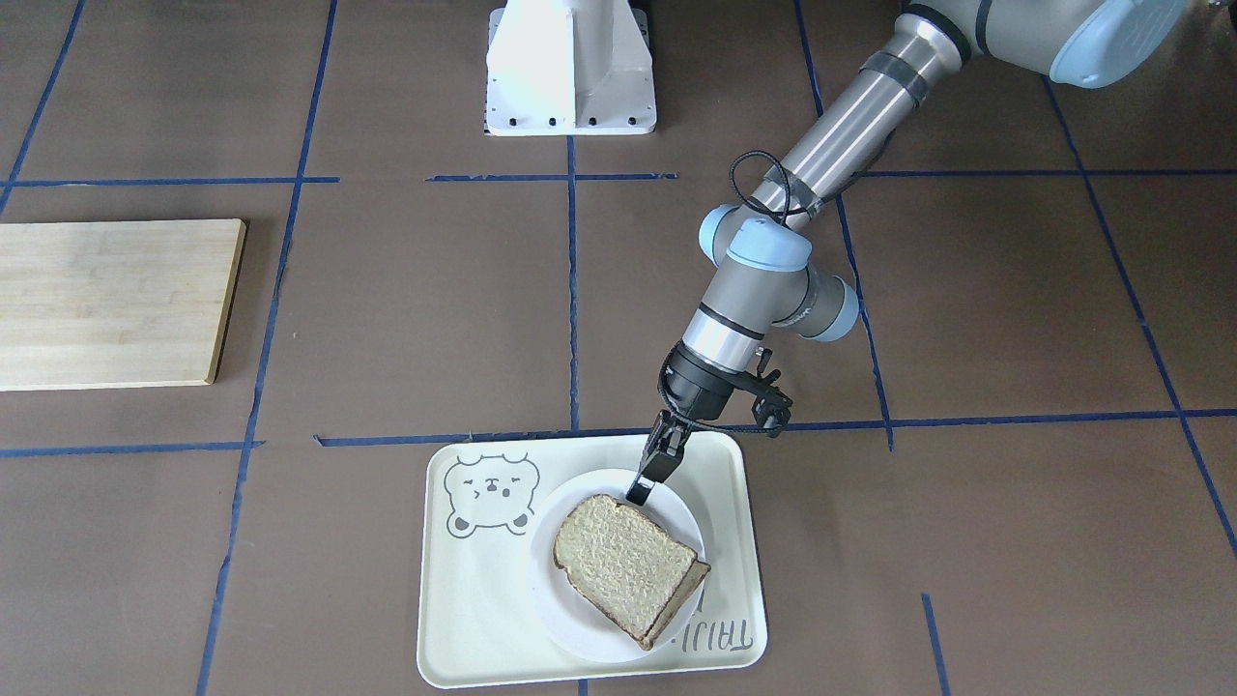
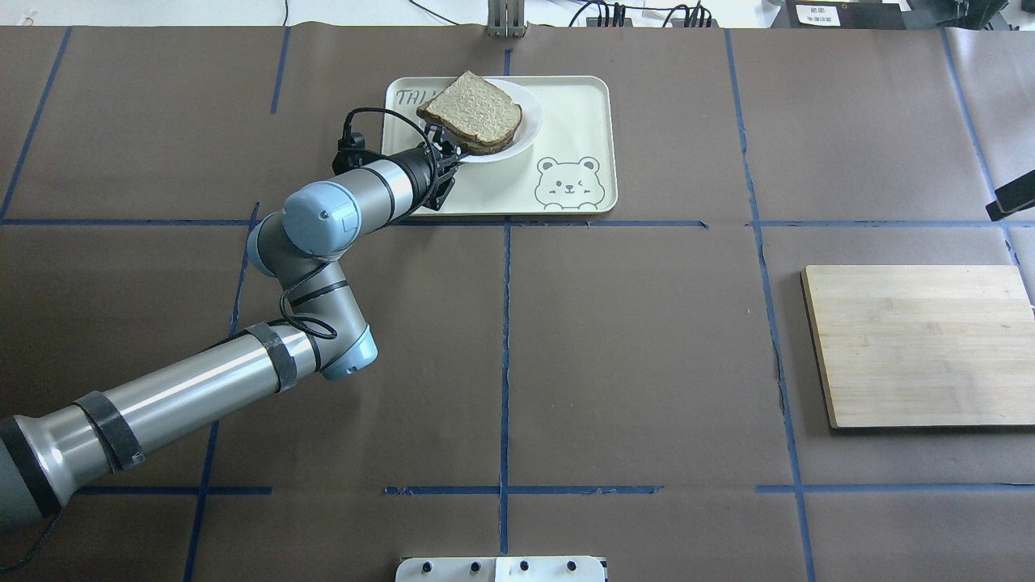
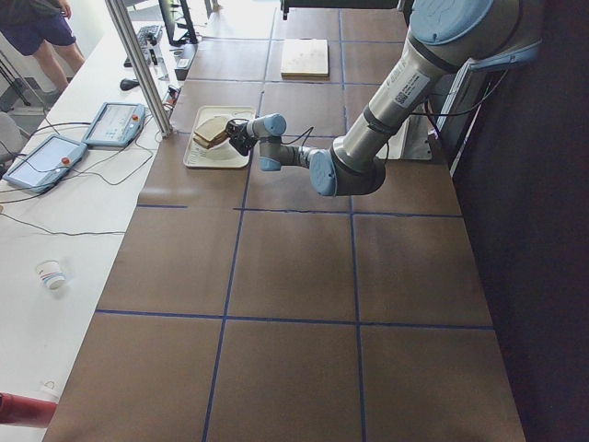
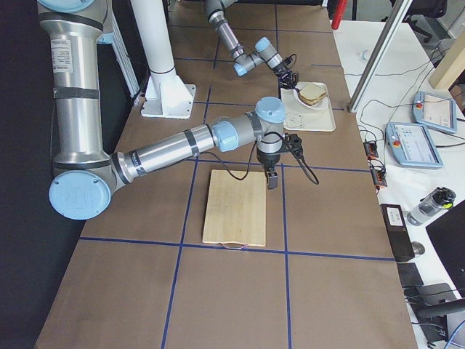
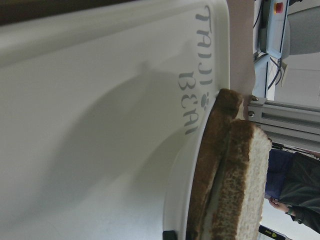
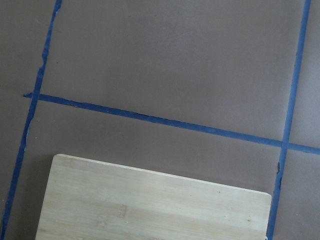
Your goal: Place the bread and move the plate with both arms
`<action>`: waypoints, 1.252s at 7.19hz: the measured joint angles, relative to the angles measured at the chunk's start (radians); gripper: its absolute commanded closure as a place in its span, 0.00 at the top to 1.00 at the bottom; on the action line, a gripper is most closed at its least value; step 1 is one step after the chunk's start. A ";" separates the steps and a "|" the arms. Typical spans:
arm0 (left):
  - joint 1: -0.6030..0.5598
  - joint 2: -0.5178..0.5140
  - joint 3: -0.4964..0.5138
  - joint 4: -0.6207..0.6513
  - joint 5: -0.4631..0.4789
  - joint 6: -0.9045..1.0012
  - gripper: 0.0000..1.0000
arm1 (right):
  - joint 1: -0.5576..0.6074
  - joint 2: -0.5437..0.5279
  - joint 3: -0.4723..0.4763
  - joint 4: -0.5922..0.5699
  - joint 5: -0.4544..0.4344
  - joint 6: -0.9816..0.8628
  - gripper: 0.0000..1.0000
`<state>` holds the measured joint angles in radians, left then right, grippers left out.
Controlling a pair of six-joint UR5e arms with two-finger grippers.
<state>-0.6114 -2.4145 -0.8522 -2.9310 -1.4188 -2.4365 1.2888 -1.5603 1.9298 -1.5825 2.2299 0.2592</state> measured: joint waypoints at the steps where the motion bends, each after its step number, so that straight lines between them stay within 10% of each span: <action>1: -0.001 -0.001 0.003 0.001 -0.012 0.012 1.00 | 0.007 -0.001 -0.001 0.002 0.000 0.000 1.00; 5: -0.093 0.166 -0.260 0.112 -0.276 0.182 1.00 | 0.033 -0.002 -0.002 0.004 0.000 -0.010 1.00; 9: -0.343 0.471 -0.767 0.593 -0.619 0.673 1.00 | 0.122 -0.063 -0.068 0.002 0.059 -0.119 1.00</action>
<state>-0.9542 -1.9435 -1.6187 -2.3376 -2.0383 -1.7633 1.4111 -1.6233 1.8622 -1.5802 2.2887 0.1404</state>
